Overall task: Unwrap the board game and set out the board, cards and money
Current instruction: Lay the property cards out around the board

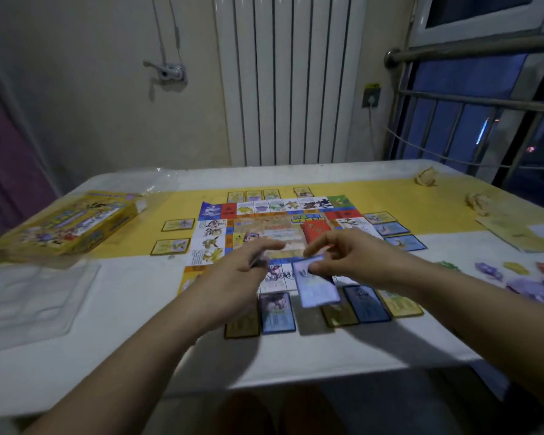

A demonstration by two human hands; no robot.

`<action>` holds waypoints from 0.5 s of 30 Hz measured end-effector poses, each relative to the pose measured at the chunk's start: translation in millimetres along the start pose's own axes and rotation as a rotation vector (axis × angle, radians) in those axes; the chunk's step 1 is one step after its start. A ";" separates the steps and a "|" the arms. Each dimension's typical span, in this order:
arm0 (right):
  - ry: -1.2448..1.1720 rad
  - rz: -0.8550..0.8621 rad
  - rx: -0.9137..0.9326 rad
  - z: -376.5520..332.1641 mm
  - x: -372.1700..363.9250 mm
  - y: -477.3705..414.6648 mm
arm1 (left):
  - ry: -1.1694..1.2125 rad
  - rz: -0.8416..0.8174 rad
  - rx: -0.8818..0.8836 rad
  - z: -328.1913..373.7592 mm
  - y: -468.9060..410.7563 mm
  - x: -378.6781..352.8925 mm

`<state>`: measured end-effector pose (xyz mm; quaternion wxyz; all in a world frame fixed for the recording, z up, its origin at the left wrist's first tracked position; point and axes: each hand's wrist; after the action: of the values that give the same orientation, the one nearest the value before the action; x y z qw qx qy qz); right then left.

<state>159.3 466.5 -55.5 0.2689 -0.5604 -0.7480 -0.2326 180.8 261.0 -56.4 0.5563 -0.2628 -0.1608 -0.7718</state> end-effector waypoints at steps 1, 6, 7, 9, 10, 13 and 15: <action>0.029 -0.028 -0.002 1.5 -5.7 3.0 | -0.161 -0.026 -0.007 -2.2 7.3 -2.4; 0.252 0.007 0.028 8.9 -26.5 9.3 | -0.758 -0.128 -0.080 -9.4 41.3 -24.2; 0.291 0.019 0.021 10.1 -29.0 9.9 | -0.795 -0.162 -0.076 -10.7 45.0 -28.0; 0.349 0.044 0.003 12.2 -34.2 10.3 | -0.832 -0.225 -0.069 -12.1 49.4 -34.4; 0.368 0.058 -0.002 12.9 -36.7 10.1 | -0.839 -0.248 -0.057 -11.9 50.8 -36.7; 0.412 0.099 -0.015 13.7 -42.5 8.1 | -0.829 -0.275 -0.016 -12.4 51.7 -39.1; 0.426 0.113 -0.030 14.5 -44.2 6.1 | -0.819 -0.277 -0.002 -11.6 52.3 -38.8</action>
<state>173.2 446.0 -95.3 0.4253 -0.5437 -0.6380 -0.3413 236.9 267.5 -90.8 0.3375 -0.5239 -0.4013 -0.6712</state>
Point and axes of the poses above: each hand's wrist, its own y-axis away from the middle knuckle, its own x-axis out of the back of the hand, z = x × y, and after that the axes turned 2 degrees about y, right-handed
